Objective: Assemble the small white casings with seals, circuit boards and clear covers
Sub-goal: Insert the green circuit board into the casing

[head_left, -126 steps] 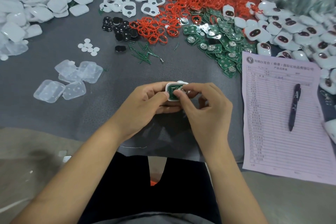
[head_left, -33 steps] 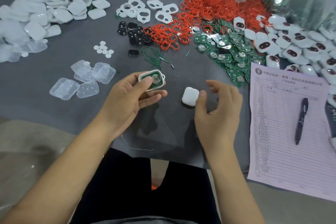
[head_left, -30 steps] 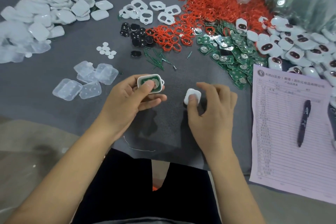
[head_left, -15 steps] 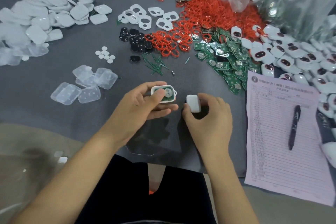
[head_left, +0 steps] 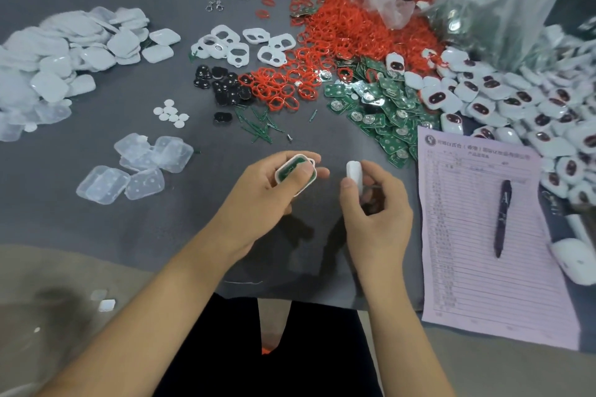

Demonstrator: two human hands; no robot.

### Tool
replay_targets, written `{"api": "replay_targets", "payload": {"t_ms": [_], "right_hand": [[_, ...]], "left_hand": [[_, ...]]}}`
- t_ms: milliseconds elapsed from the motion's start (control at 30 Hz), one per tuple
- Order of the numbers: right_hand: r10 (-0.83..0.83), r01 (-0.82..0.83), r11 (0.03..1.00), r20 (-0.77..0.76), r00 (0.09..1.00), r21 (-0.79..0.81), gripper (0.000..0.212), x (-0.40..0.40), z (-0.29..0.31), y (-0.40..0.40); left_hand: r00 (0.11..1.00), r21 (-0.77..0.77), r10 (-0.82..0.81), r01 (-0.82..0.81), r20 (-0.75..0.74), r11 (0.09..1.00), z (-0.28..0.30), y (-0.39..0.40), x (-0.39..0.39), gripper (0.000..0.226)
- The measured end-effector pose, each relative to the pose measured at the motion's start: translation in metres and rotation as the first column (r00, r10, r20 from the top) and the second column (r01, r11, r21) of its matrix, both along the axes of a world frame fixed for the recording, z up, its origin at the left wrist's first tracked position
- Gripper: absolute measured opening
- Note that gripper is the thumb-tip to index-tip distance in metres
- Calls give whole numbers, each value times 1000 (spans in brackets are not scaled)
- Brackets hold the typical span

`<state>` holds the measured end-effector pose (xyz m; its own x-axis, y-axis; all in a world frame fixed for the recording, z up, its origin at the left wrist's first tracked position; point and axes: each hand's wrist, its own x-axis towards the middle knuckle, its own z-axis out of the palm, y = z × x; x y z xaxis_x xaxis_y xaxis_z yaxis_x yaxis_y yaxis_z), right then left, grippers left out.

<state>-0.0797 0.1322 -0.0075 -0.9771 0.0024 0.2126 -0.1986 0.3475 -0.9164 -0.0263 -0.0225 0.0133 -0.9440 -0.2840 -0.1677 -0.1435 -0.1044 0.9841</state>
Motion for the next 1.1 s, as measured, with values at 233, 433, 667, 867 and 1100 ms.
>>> {"api": "replay_targets", "payload": {"t_ms": [233,433,667,867,1100], "right_hand": [[10,-9,999,3,1000,-46,29,0,-1,4],[22,-23,999,-17,1000,-28,37,-2,-4,3],[37,-37,999,-27,999,-30,35,-1,-6,4],[48,-48,999,-40,998,6,34,-2,-4,3],[78,-81,996,-67,995,-31,37,-3,-4,4]], "left_hand": [[998,376,53,-58,22,925,-2,12,-14,12],[998,475,43,-56,38,878,-7,13,-22,31],[999,358,15,-3,-31,934,-23,14,-15,30],[996,362,23,12,-91,932,-26,13,-16,24],[999,450,33,-46,37,892,-18,14,-18,37]]}}
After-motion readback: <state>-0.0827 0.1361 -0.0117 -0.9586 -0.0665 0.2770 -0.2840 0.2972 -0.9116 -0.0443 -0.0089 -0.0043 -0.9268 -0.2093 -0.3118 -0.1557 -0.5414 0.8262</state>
